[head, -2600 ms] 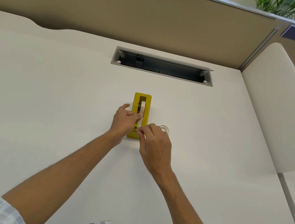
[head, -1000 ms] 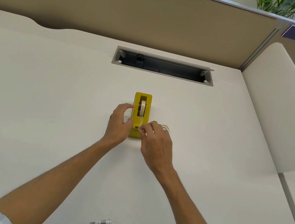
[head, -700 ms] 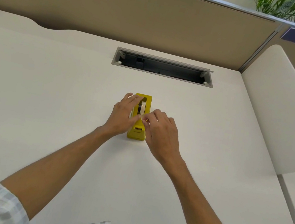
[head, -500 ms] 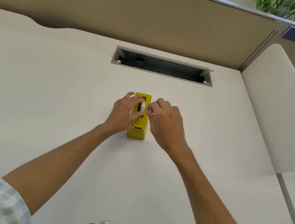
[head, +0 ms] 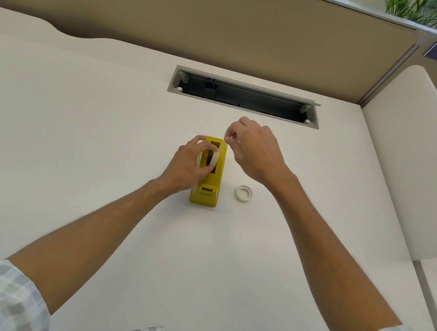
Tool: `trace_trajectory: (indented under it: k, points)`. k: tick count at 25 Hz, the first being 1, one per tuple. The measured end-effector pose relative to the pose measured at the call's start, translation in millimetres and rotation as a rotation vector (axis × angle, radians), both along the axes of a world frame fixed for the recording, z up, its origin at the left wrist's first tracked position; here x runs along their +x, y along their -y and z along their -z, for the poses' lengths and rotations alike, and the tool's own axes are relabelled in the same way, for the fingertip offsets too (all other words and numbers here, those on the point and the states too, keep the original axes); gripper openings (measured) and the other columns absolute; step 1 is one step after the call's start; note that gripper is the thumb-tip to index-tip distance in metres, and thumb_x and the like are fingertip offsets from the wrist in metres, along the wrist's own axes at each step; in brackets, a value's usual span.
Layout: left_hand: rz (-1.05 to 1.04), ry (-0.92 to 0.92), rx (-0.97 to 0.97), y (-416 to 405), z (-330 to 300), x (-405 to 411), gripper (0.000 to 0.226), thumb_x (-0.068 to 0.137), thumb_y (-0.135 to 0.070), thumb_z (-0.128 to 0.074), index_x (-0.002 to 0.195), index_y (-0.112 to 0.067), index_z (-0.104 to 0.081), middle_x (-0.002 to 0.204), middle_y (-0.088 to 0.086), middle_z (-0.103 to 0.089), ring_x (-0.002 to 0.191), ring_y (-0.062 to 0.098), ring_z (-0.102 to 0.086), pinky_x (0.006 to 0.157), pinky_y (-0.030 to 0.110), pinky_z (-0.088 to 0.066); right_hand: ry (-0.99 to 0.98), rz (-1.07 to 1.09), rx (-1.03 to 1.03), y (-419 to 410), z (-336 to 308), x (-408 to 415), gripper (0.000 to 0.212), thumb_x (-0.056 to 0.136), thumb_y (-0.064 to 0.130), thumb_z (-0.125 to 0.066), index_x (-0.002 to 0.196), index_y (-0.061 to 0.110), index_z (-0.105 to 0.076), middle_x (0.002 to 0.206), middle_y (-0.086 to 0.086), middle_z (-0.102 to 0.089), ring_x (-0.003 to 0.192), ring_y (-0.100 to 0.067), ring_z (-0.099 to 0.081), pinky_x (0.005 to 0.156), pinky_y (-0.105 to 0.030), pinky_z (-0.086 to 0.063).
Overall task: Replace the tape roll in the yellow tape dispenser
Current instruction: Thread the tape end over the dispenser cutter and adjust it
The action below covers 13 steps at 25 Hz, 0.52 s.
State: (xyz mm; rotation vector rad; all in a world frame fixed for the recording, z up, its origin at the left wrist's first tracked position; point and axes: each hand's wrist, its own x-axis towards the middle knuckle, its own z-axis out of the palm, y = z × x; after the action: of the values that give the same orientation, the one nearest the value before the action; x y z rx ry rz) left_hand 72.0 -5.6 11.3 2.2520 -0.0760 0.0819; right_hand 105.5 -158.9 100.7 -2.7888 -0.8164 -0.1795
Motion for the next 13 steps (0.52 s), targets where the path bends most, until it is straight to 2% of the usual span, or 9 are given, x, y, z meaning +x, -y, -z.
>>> trace_trajectory:
  k: [4, 7, 13]
  points:
    - [-0.01, -0.007, -0.064, 0.7, 0.9, -1.6, 0.036, 0.082, -0.021, -0.069, 0.118, -0.018, -0.062, 0.139, 0.005, -0.051, 0.123, 0.027, -0.051, 0.099, 0.044, -0.047, -0.016, 0.008, 0.003, -4.8, 1.2, 7.9, 0.017, 0.098, 0.021, -0.053, 0.106, 0.012, -0.065, 0.109, -0.006, -0.065, 0.094, -0.016, -0.057, 0.086, -0.029, -0.042]
    - [-0.024, -0.002, -0.131, 1.8, 4.2, -1.2, 0.032, 0.083, -0.024, -0.071, 0.114, -0.019, -0.063, 0.133, 0.002, -0.055, 0.121, 0.024, -0.051, 0.096, 0.036, -0.046, -0.021, 0.011, -0.001, -5.8, 2.5, 11.0, 0.017, 0.098, 0.021, -0.052, 0.105, 0.012, -0.065, 0.108, -0.005, -0.065, 0.094, -0.016, -0.057, 0.084, -0.028, -0.041]
    - [-0.025, 0.011, -0.121, 0.1, 4.9, 2.4, 0.035, 0.08, -0.017, -0.074, 0.113, -0.02, -0.06, 0.128, -0.002, -0.058, 0.12, 0.018, -0.054, 0.098, 0.032, -0.045, -0.022, 0.007, -0.013, -4.8, 4.3, 15.5, 0.018, 0.098, 0.022, -0.052, 0.105, 0.012, -0.065, 0.108, -0.006, -0.065, 0.093, -0.017, -0.057, 0.083, -0.029, -0.042]
